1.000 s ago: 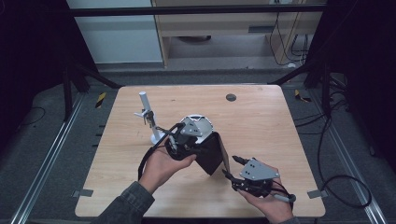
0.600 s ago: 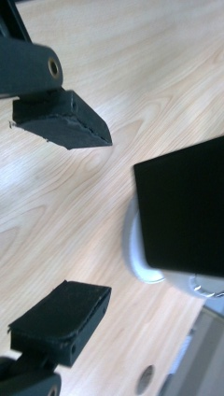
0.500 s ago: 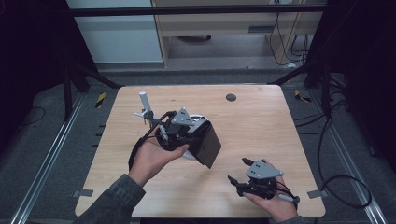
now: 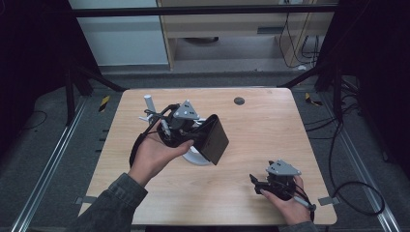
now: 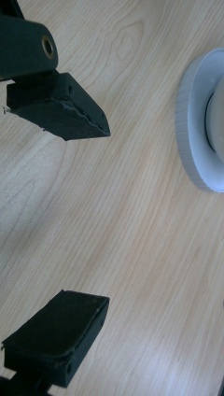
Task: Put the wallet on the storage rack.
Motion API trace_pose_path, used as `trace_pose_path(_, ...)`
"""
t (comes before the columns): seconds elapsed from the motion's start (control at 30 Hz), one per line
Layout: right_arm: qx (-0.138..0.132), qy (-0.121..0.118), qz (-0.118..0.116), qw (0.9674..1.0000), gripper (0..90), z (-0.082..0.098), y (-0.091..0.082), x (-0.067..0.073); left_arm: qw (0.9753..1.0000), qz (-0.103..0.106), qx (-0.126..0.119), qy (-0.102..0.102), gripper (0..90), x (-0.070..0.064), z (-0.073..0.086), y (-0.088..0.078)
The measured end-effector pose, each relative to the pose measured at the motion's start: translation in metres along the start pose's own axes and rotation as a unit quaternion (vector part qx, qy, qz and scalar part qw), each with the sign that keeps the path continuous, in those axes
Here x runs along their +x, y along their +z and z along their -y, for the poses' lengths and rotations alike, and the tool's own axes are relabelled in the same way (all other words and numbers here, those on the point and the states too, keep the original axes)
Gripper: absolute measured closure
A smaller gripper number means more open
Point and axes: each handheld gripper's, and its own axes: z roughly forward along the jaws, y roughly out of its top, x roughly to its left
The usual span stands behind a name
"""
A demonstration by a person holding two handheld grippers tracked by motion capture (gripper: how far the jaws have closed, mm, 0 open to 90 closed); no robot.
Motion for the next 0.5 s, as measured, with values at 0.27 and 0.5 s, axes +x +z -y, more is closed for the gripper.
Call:
trace_pose_path(0.27, 0.021, -0.005, 0.016, 0.9996, 15.7, 0.002, 0.004, -0.001, 0.9999, -0.013, -0.002, 0.009, 81.0, 0.005, -0.008, -0.006)
trace_pose_path(0.5, 0.029, 0.002, 0.027, 0.9992, 15.9, 0.004, 0.004, -0.004, 0.9996, -0.027, -0.004, 0.011, 81.0, 0.014, -0.015, -0.009)
